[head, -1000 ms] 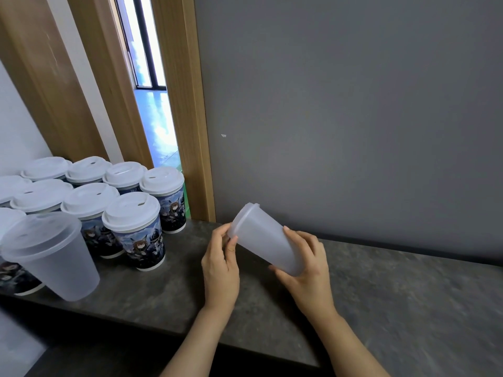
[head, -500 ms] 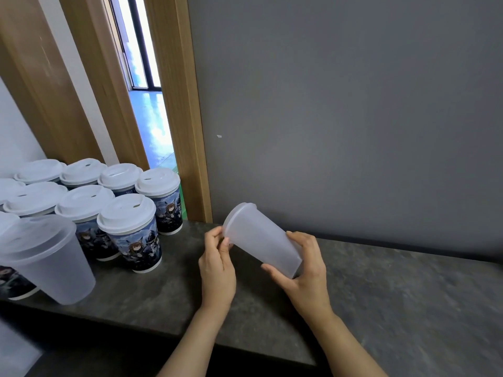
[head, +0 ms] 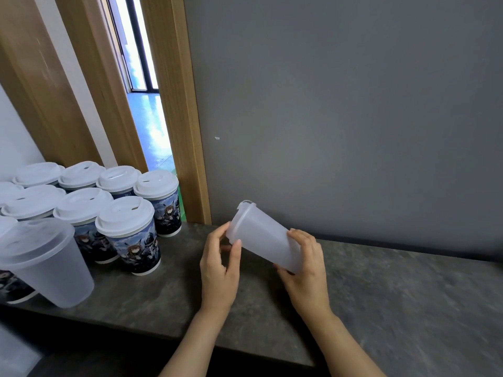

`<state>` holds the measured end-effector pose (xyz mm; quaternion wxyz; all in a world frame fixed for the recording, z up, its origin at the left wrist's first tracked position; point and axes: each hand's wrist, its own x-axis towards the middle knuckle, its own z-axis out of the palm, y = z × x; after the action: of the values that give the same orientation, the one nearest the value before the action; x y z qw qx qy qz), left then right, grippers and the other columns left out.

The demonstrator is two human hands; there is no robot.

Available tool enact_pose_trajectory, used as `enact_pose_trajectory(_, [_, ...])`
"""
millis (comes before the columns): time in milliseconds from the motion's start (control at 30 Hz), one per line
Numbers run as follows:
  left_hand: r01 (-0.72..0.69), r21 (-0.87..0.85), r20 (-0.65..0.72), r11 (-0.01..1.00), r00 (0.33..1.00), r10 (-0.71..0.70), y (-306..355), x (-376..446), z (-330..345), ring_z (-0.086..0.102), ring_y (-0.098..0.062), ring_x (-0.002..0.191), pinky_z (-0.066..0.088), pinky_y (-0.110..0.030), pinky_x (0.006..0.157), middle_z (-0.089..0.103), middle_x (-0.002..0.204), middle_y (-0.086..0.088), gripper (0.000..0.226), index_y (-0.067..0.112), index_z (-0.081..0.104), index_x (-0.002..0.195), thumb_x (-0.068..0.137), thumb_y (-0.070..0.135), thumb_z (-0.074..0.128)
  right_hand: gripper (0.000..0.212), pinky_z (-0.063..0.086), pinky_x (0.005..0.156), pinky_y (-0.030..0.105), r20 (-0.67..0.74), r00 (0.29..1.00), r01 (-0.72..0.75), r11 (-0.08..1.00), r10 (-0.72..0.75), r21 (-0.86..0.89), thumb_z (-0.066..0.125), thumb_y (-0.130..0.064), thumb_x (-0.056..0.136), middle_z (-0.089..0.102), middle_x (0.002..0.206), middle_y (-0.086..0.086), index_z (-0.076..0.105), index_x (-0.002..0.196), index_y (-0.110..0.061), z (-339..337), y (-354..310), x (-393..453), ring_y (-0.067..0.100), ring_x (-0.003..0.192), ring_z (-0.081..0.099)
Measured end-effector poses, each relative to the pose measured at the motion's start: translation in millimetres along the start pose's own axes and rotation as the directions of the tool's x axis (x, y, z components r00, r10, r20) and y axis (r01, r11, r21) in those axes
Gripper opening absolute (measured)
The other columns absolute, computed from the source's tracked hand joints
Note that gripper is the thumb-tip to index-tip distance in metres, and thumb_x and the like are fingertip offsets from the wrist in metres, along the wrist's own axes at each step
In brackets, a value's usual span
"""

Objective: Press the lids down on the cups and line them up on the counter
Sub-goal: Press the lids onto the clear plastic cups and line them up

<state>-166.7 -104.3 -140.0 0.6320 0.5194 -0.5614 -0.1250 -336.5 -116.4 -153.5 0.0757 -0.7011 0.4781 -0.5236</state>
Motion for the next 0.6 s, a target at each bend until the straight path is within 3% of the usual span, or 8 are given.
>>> enact_pose_trajectory(133, [-0.042, 0.061, -0.052, 0.997, 0.998, 0.045, 1, 1, -1, 0.062, -0.014, 0.106, 0.046, -0.007, 0.083, 0.063, 0.117, 0.002, 0.033, 0.019, 0.058, 0.120, 0.094, 0.036, 0.049, 0.083, 0.047, 0.098, 0.046, 0.014, 1.000, -0.010, 1.000, 0.010, -0.016, 0.081, 0.005, 0.067, 0.051, 0.134, -0.006, 0.042, 0.131, -0.029, 0, -2, 0, 0.012, 0.117, 0.044])
enact_pose_trajectory(200, [-0.074, 0.074, -0.079, 0.994, 0.994, 0.080, 1, 2, -1, 0.061, -0.012, 0.106, 0.050, -0.013, 0.083, 0.061, 0.115, 0.005, 0.031, 0.013, 0.060, 0.118, 0.095, 0.031, 0.049, 0.081, 0.047, 0.095, 0.045, 0.051, 0.997, -0.050, 0.999, 0.051, -0.020, 0.083, -0.003, 0.066, 0.049, 0.127, -0.010, 0.040, 0.129, -0.031, 0, -3, 0, 0.007, 0.111, 0.041])
enact_pose_trajectory(300, [-0.149, 0.074, -0.097, 0.986, 0.983, 0.156, 1, 1, 1, 0.059, -0.007, 0.113, 0.053, -0.027, 0.089, 0.061, 0.120, 0.004, 0.027, 0.013, 0.058, 0.121, 0.096, 0.014, 0.051, 0.075, 0.043, 0.089, 0.036, 0.094, 0.991, -0.087, 0.994, 0.093, -0.070, 0.085, -0.034, 0.065, 0.049, 0.117, -0.012, 0.040, 0.126, -0.030, 0, -5, -1, 0.004, 0.103, 0.040])
enact_pose_trajectory(400, [-0.255, 0.054, -0.076, 0.965, 0.963, 0.259, 4, -1, 5, 0.052, -0.007, 0.129, 0.044, -0.021, 0.102, 0.057, 0.133, 0.002, 0.035, 0.015, 0.053, 0.128, 0.096, 0.000, 0.049, 0.076, 0.041, 0.090, 0.028, 0.169, 0.978, -0.113, 0.992, 0.120, -0.052, 0.070, -0.064, 0.066, 0.049, 0.119, -0.019, 0.039, 0.128, -0.033, -1, -8, -2, -0.003, 0.105, 0.043])
enact_pose_trajectory(533, [-0.296, 0.036, -0.031, 0.955, 0.954, 0.297, 8, -2, 11, 0.051, -0.014, 0.130, 0.043, -0.031, 0.107, 0.056, 0.135, -0.002, 0.041, 0.012, 0.053, 0.128, 0.093, -0.008, 0.051, 0.070, 0.041, 0.095, 0.032, 0.178, 0.970, -0.165, 0.986, 0.163, -0.005, 0.070, -0.059, 0.068, 0.052, 0.120, -0.020, 0.040, 0.128, -0.039, -7, -4, 0, 0.002, 0.109, 0.049])
enact_pose_trajectory(600, [-0.313, 0.018, 0.012, 0.950, 0.950, 0.313, 15, -2, 18, 0.052, -0.014, 0.128, 0.046, -0.035, 0.105, 0.056, 0.134, -0.001, 0.038, 0.011, 0.055, 0.127, 0.092, -0.003, 0.054, 0.067, 0.036, 0.093, 0.028, 0.145, 0.972, -0.186, 0.982, 0.187, -0.017, 0.068, -0.058, 0.069, 0.050, 0.116, -0.022, 0.041, 0.128, -0.040, -16, 2, -1, 0.001, 0.107, 0.046])
